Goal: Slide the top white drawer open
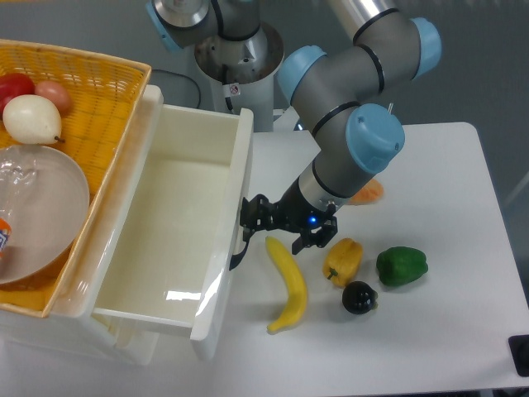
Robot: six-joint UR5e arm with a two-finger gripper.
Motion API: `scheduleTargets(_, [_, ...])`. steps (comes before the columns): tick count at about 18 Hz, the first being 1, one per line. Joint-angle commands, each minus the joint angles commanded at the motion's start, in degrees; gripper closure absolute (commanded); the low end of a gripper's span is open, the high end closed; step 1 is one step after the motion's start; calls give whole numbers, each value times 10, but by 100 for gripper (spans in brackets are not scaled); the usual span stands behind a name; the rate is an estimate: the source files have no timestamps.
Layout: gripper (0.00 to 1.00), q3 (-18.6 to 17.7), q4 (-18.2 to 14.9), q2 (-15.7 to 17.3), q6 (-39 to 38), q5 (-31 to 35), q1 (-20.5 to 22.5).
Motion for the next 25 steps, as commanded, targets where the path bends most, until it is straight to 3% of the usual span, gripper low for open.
scheduleTargets(25, [0, 13, 3, 13, 0, -4, 16])
